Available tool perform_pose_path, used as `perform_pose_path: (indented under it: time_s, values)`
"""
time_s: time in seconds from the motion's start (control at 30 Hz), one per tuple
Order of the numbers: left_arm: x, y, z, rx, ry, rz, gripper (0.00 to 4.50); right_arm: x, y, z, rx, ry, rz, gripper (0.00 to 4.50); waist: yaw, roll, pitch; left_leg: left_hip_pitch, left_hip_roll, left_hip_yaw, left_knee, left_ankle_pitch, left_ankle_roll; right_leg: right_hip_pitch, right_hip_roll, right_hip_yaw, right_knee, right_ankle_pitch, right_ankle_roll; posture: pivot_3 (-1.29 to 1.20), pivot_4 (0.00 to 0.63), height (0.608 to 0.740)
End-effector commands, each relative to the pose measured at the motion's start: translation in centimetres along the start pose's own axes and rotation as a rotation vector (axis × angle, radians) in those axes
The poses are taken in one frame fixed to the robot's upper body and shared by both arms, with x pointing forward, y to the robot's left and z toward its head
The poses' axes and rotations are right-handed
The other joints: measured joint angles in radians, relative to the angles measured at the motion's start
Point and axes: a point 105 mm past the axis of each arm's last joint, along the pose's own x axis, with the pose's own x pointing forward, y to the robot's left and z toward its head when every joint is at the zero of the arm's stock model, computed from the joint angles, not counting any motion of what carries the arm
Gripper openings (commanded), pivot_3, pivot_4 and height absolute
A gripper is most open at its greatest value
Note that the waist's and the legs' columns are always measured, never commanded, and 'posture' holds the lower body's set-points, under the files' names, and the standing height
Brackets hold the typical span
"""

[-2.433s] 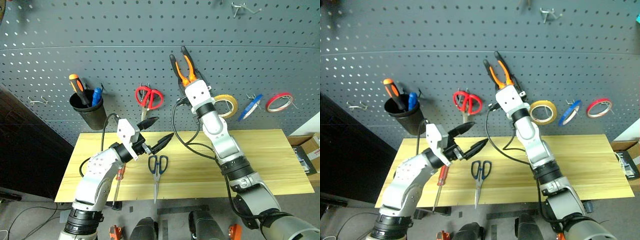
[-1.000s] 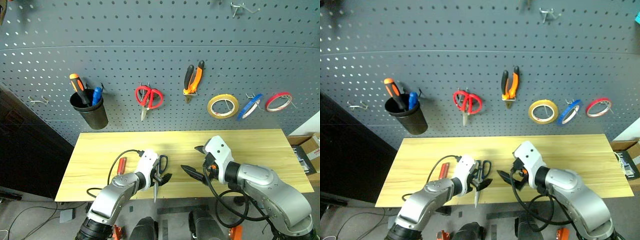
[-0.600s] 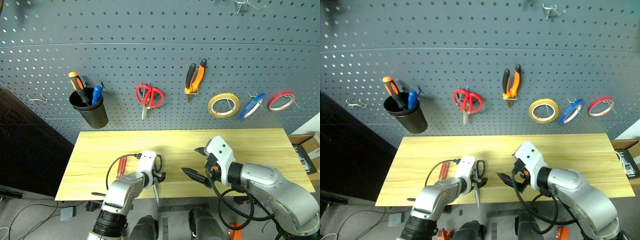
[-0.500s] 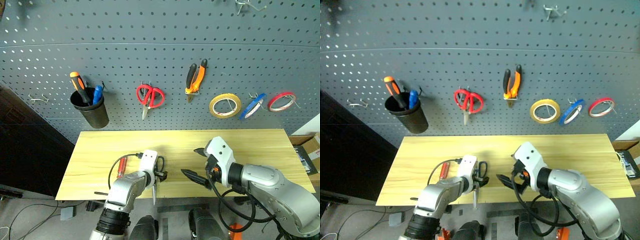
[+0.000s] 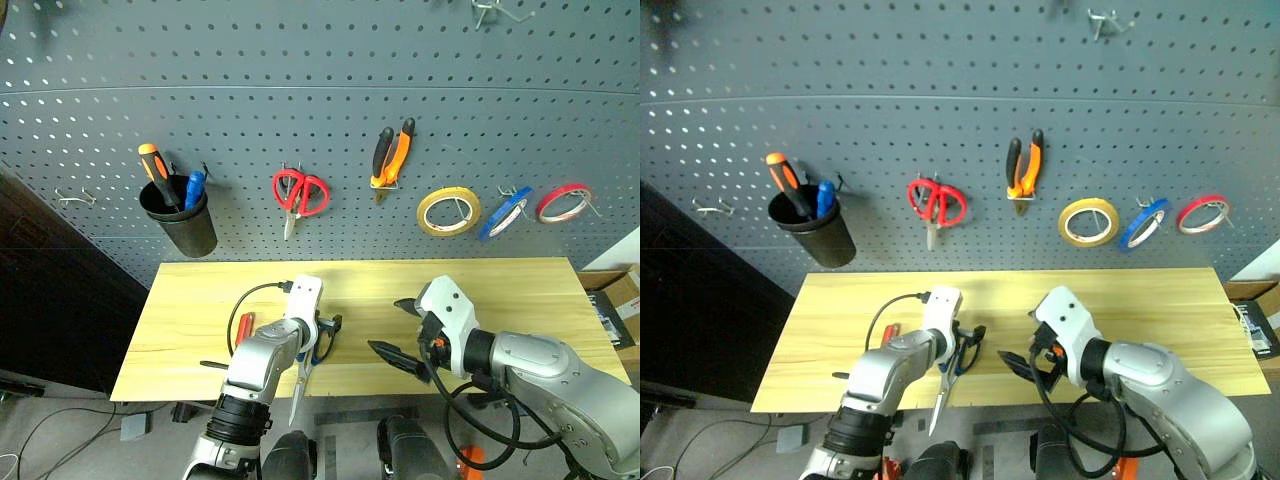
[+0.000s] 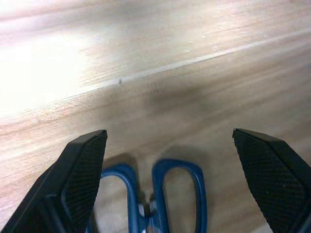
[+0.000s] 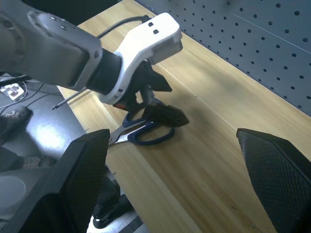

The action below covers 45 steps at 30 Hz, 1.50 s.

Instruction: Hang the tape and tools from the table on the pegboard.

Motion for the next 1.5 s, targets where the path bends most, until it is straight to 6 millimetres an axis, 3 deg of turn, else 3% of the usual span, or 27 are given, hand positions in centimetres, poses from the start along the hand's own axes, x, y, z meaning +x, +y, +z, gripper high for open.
perform_pose_path:
  time_s: [0.03,0.17,0.33,0.43,0.63,0.8,0.97,1.37,1.5]
  values:
    - [0.4,0.0,0.4,0.011,-0.013,0.003,4.36,-0.3,-0.2,1.0,-0.036,-0.043,-0.018,4.5,0.0,0.0,0.0,-0.001,0.0,0.0,0.0,0.0,0.0,0.0,0.0,0.0,-0.001,0.0,0.0,-0.12,0.221,0.74]
    - [0.0,0.4,2.7,0.011,-0.092,0.007,4.36,-0.3,-0.2,0.9,-0.044,-0.037,-0.024,4.5,0.003,0.0,0.0,-0.003,0.0,-0.002,0.0,0.0,0.0,-0.001,0.0,-0.002,-0.002,0.0,0.0,-0.13,0.224,0.74]
    - [-3.9,1.3,4.3,0.021,-0.147,-0.061,4.36,-0.7,0.0,0.7,-0.043,-0.029,-0.024,4.5,-0.004,0.0,0.0,-0.004,0.0,-0.002,-0.001,0.0,0.0,-0.002,-0.001,-0.001,-0.003,0.0,0.0,-0.13,0.224,0.74]
    - [-6.2,3.0,2.8,0.031,-0.085,-0.043,4.36,-0.8,0.0,0.5,-0.041,-0.024,-0.022,4.5,-0.013,0.001,0.001,-0.003,0.001,-0.002,-0.002,0.0,0.0,-0.002,-0.001,-0.001,-0.003,0.0,0.0,-0.11,0.227,0.74]
    - [-7.4,4.1,-3.1,0.019,0.19,-0.021,4.36,-0.8,0.8,0.8,-0.038,-0.039,0.043,4.5,-0.014,0.001,0.001,-0.002,0.001,-0.002,-0.001,0.0,0.0,-0.001,0.0,-0.001,-0.002,0.0,0.0,-0.1,0.22,0.74]
    - [-7.2,2.7,-5.3,0.05,0.297,-0.087,4.36,-1.2,2.5,2.2,-0.034,-0.094,0.168,4.5,-0.004,0.001,0.001,-0.003,0.0,-0.003,-0.001,0.0,0.0,-0.001,0.0,-0.002,-0.003,0.0,0.0,-0.1,0.218,0.74]
    - [-6.6,1.3,-5.5,0.076,0.324,-0.15,4.36,-1.3,3.9,1.7,-0.058,-0.059,0.239,4.5,-0.004,0.001,0.001,-0.003,0.0,-0.004,-0.002,0.0,0.0,-0.001,-0.001,0.0,-0.003,0.0,0.0,-0.11,0.222,0.74]
    - [-4.1,0.9,-7.5,0.069,0.396,-0.127,4.36,-0.9,4.0,2.0,-0.052,-0.074,0.235,4.5,-0.007,0.001,0.0,-0.003,0.001,-0.004,-0.001,0.0,0.0,-0.001,-0.002,0.001,-0.003,0.0,0.0,-0.14,0.22,0.74]
    - [-3.1,1.0,-7.3,0.055,0.376,-0.104,4.36,-1.0,3.9,2.0,-0.048,-0.075,0.232,4.5,-0.001,0.005,-0.002,0.0,0.0,-0.004,-0.001,0.0,0.0,0.003,-0.002,0.001,-0.003,0.0,0.0,-0.14,0.22,0.74]
